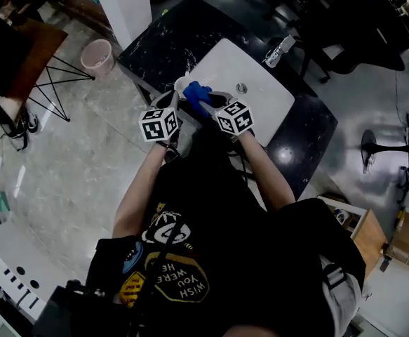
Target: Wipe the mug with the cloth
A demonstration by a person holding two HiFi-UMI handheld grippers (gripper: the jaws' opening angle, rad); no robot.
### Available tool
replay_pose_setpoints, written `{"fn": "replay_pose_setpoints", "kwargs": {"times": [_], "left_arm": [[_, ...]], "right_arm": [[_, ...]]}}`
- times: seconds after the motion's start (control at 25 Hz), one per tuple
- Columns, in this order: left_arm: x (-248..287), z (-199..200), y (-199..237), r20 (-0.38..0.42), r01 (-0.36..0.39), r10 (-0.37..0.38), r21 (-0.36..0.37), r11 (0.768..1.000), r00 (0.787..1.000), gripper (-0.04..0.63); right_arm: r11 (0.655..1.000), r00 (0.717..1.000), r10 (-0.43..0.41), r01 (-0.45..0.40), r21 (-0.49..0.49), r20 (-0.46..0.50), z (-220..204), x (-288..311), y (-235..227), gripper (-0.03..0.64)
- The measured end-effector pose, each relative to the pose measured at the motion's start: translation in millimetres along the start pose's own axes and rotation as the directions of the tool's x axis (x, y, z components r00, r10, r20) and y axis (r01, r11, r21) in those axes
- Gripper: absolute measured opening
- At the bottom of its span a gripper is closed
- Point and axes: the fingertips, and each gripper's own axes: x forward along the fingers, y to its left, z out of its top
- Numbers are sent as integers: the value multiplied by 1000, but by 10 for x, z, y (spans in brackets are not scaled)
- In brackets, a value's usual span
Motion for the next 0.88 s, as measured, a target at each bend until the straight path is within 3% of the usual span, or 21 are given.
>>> {"fn": "replay_pose_setpoints", "kwargs": {"times": [0.16, 0.24, 0.32, 0.4, 0.48, 0.56, 0.72, 0.8, 0.88], "left_arm": [[1, 8, -8, 1, 5, -5, 4, 1000, 1000, 3], [-10, 10, -10, 1, 6, -6, 4, 1000, 1000, 3], [-13, 13, -13, 2, 6, -6, 4, 1000, 1000, 3], [-8, 18, -8, 4, 5, -5, -1, 1000, 1000, 3], [-7, 20, 2, 8, 2, -2, -9, 1000, 1000, 3], [-12, 8, 1, 6, -2, 2, -12, 1000, 1000, 3], [-3, 6, -38, -2, 9, -9, 3, 1000, 1000, 3], [-5, 21, -39, 0, 15, -15, 4, 1000, 1000, 3], [-8, 41, -43, 3, 19, -19, 5, 1000, 1000, 3]], "right_arm": [[994, 995, 93, -95, -60, -39, -215, -59, 374, 101], [999, 999, 38, -38, -1, 35, -46, -150, 173, 101], [993, 988, -82, 69, 100, 131, 238, -241, -195, 101], [980, 976, -161, 141, 138, 146, 396, -227, -447, 101], [989, 989, -128, 122, 84, 76, 316, -85, -405, 101], [999, 999, -37, 37, -8, 0, 103, 26, -129, 101], [990, 994, 90, -95, -103, -55, -180, -33, 346, 101], [993, 997, 79, -81, -90, -21, -104, -89, 281, 100], [1000, 998, 0, 1, -8, 65, 131, -172, -20, 100]]}}
